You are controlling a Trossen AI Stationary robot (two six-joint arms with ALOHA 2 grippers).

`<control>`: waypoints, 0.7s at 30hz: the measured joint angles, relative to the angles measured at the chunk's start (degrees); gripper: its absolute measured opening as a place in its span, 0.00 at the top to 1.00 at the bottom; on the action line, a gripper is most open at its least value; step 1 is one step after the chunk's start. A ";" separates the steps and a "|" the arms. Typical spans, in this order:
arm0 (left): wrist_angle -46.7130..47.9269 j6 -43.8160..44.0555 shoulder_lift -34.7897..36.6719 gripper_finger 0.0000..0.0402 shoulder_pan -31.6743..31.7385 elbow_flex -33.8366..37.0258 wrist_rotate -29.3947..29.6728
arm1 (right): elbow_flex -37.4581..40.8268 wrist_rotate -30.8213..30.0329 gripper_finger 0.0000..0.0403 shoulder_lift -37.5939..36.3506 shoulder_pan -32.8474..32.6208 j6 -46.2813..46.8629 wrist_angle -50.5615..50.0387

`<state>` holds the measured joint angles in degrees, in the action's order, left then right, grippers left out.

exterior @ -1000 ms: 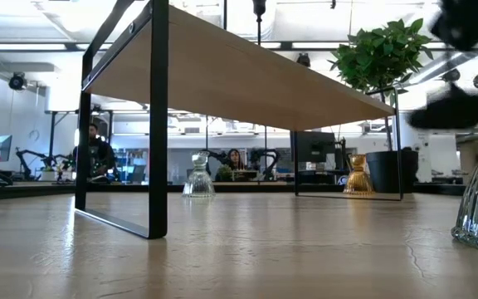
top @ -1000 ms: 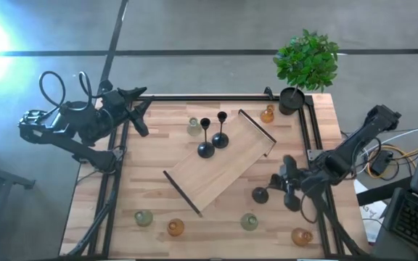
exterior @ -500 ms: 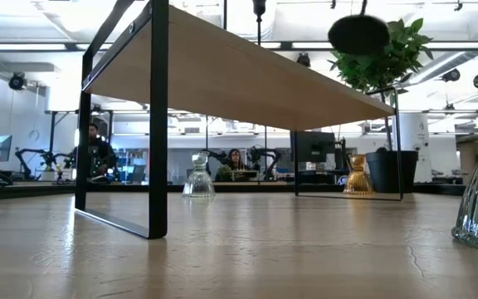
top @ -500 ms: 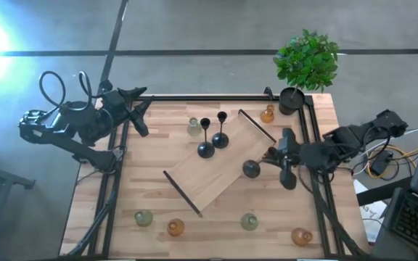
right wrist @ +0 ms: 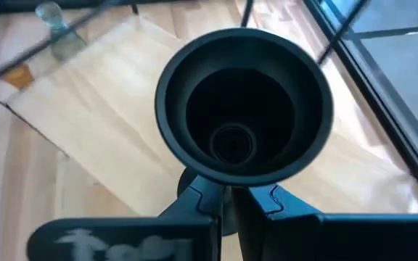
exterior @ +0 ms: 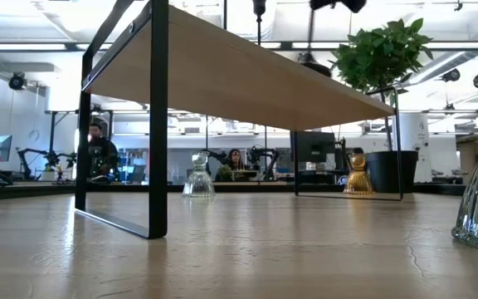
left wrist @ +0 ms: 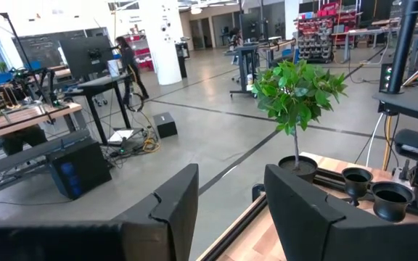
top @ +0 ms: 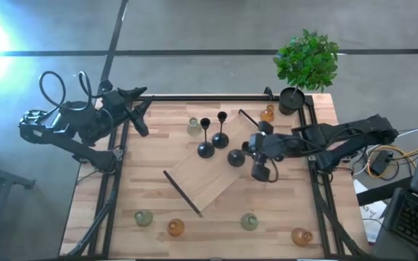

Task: Pick & Place candle stick holders
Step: Put the black candle holder on the shelf

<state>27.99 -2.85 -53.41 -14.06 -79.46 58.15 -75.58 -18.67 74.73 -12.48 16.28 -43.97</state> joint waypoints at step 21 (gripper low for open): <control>0.00 -0.17 0.20 0.59 0.00 0.00 0.00 | -2.92 10.05 0.98 6.09 7.15 -6.18 3.92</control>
<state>27.99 -3.03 -53.21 -14.06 -79.46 58.15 -78.50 -8.62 80.82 -5.33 10.10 -40.05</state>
